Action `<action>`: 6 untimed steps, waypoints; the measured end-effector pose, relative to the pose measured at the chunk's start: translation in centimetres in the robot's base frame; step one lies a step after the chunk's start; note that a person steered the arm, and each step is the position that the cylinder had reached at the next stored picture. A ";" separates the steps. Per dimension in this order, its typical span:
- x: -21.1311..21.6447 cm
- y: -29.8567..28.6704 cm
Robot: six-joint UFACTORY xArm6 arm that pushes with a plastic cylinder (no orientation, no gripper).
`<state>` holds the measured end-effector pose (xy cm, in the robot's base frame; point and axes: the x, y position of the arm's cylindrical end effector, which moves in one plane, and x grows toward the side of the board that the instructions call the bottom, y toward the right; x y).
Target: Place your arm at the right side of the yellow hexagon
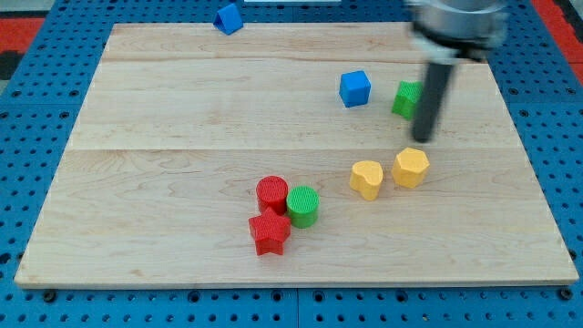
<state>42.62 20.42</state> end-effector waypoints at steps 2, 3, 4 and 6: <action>7.5 -17.2; 8.2 -15.9; 6.5 -10.8; 12.5 -3.9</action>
